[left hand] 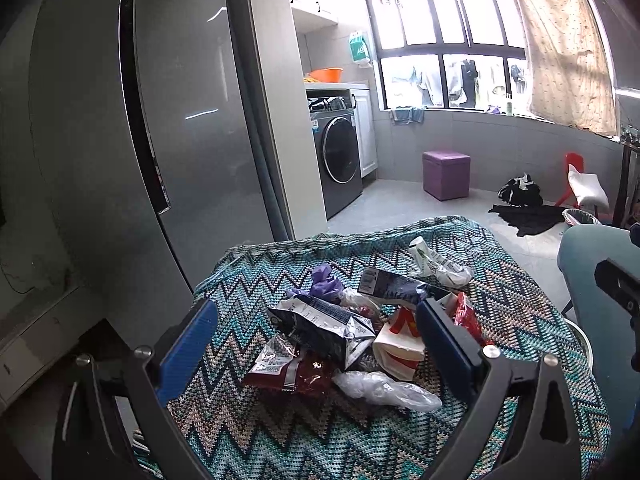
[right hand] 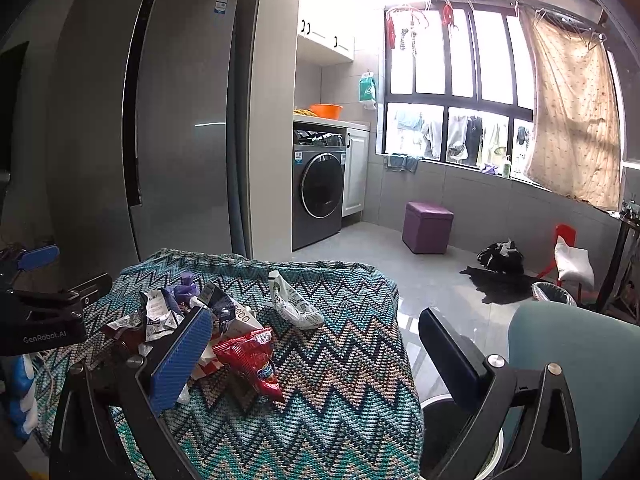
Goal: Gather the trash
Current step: 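Move both tools toward the trash pile on the zigzag blanket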
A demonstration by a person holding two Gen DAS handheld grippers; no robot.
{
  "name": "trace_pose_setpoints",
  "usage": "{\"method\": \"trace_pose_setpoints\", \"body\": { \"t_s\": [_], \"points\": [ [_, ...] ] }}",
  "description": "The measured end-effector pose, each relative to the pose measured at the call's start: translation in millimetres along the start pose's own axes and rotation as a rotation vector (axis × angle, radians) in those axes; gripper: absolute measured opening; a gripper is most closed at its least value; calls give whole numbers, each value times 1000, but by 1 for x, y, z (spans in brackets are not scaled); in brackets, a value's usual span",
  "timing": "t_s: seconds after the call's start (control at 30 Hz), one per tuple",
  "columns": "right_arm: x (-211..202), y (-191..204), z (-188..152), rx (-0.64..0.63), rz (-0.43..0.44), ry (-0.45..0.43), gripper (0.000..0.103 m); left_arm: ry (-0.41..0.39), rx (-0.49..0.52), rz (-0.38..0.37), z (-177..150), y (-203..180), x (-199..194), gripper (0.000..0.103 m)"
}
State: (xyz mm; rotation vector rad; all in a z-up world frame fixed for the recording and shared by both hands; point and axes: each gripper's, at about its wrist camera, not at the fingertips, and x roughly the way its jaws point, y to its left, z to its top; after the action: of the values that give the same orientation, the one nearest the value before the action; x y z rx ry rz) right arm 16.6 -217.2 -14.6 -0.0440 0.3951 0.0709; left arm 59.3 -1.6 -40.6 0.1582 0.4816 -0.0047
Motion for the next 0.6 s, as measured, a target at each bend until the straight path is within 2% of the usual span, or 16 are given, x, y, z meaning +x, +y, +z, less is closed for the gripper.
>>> {"method": "trace_pose_setpoints", "body": {
  "t_s": [0.37,0.6],
  "points": [
    [9,2,-2,-1,5,22,103,15,-22,14,-5,14,7,100],
    [14,-6,-7,25,18,46,103,73,-25,24,-24,36,18,100]
  ]
}}
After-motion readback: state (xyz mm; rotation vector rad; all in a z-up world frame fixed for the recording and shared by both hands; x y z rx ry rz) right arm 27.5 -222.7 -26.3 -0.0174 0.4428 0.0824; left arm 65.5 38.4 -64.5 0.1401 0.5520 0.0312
